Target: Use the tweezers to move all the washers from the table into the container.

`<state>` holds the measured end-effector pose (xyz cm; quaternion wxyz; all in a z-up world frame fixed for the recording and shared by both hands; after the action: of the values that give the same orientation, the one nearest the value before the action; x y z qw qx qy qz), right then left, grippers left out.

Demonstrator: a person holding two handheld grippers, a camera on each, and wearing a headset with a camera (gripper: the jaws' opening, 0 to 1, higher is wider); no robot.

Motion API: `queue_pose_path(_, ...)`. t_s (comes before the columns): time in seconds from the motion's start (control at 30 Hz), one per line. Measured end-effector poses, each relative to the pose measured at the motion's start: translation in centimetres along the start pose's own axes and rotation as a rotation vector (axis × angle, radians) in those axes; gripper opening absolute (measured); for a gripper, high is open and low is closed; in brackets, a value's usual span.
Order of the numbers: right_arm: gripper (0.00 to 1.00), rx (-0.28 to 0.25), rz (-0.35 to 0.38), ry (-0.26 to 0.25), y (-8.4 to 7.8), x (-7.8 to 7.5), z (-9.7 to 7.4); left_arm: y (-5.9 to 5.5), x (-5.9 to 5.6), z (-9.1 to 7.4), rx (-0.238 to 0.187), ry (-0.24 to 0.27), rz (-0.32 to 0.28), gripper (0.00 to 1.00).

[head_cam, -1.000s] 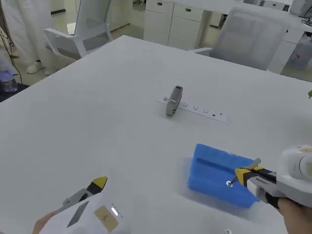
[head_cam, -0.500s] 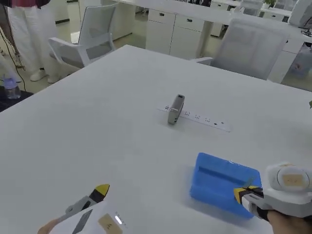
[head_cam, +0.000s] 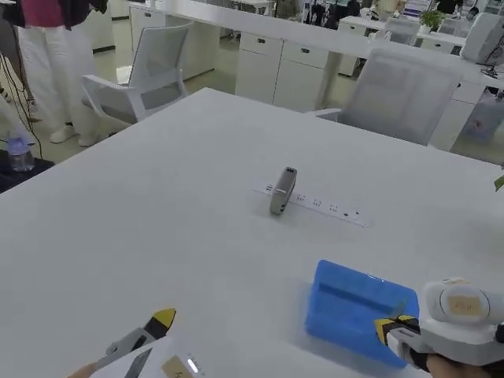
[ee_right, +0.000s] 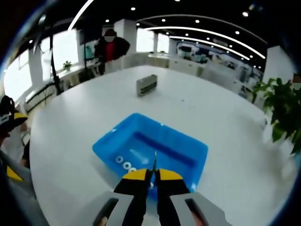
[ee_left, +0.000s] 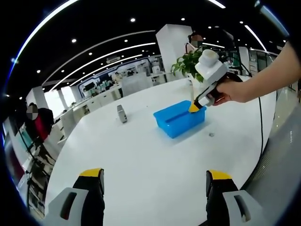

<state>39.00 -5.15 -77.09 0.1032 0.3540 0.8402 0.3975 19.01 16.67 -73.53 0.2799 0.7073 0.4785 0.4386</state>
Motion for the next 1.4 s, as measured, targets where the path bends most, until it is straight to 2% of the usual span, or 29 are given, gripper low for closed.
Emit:
queue_pose_path(0.17,0.04,-0.063,0.003,-0.01,1.3,0.3,-1.2,-0.1,0.0,0.1,0.009,0.001,0.01,0.91)
queue_pose_path(0.3,0.03,-0.107,-0.007,-0.004,2.2,0.9,-2.1,0.1,-0.1,0.0,-0.003,-0.003,0.014,0.91)
queue_pose_path(0.43,0.03,-0.183,0.019,-0.005,2.9,1.8,-4.8,0.2,-0.2,-0.1,-0.01,-0.007,0.012,0.92)
queue_pose_path(0.63,0.03,-0.254,0.063,-0.006,2.2,2.9,-7.8,0.7,-0.4,-0.4,-0.051,-0.026,-0.009,0.95)
queue_pose_path(0.77,0.04,-0.251,0.088,-0.006,0.5,3.2,-8.8,1.0,-0.5,-0.5,-0.071,-0.036,-0.028,0.96)
queue_pose_path(0.93,0.04,-0.204,0.099,0.006,-1.6,4.1,-8.8,1.4,-0.5,-0.7,-0.107,-0.049,-0.071,0.99)
queue_pose_path(1.03,0.04,-0.172,0.116,0.027,-2.9,4.3,-8.2,1.4,-0.5,-0.6,-0.1,-0.049,-0.071,0.99)
queue_pose_path(1.13,0.04,-0.144,0.112,0.046,-3.9,4.8,-7.4,1.6,-0.6,-0.7,-0.119,-0.056,-0.084,0.99)
queue_pose_path(1.3,0.04,-0.1,0.094,0.059,-4.9,5.2,-6.0,1.6,-0.4,-0.7,-0.117,-0.047,-0.092,0.99)
queue_pose_path(1.4,0.04,-0.087,0.096,0.068,-5.3,5.3,-5.5,1.4,-0.3,-0.6,-0.101,-0.041,-0.086,0.99)
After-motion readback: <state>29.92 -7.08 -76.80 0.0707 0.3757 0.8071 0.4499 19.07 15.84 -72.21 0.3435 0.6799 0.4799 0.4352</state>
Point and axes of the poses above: the centre of the closed fingertips' face, and the gripper's own axes: z roughly forward along the fingers, x roughly to its left, y roughly out of its top, the point moved 6 cm from there along -z, roughly backward along the fingers, and after that the axes turned 12 degrees about y, right-handed, at the moved point
